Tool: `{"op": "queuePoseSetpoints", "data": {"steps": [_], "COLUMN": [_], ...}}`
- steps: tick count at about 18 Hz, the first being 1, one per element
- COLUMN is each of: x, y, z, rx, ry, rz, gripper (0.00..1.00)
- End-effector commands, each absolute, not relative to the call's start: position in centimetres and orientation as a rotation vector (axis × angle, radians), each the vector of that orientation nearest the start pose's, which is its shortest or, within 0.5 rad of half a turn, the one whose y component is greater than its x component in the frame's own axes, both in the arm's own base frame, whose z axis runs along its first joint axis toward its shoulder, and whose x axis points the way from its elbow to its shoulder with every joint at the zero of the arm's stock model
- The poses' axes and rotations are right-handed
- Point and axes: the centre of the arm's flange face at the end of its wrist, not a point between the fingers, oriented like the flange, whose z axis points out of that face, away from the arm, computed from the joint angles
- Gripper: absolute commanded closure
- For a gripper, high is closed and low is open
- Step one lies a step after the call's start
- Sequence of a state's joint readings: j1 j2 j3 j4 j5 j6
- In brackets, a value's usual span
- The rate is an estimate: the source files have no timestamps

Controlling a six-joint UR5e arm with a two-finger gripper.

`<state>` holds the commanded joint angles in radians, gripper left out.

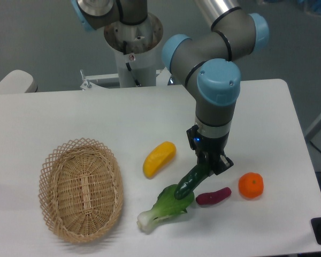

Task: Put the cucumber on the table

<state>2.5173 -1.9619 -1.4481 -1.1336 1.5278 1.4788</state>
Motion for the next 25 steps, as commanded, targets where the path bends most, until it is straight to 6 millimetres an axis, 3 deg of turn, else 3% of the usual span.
{"op": "queuePoseSetpoints", "data": {"steps": [6, 17, 20, 22, 25], "x": [-44.8, -44.3, -45.7, -47.5, -50.4], "y": [49.3, 46.9, 44.1, 41.5, 38.8], "z": [36.8, 32.2, 30.4, 30.6, 29.0], "rx": [-2.928, -2.919, -2.908, -2.895, -2.847], "ry": [0.804, 1.023, 1.077, 1.108, 1.248], "rz": [0.213, 0.113, 0.099, 0.124, 0.104], "gripper": [0.86, 0.86, 0.86, 0.86, 0.86]}}
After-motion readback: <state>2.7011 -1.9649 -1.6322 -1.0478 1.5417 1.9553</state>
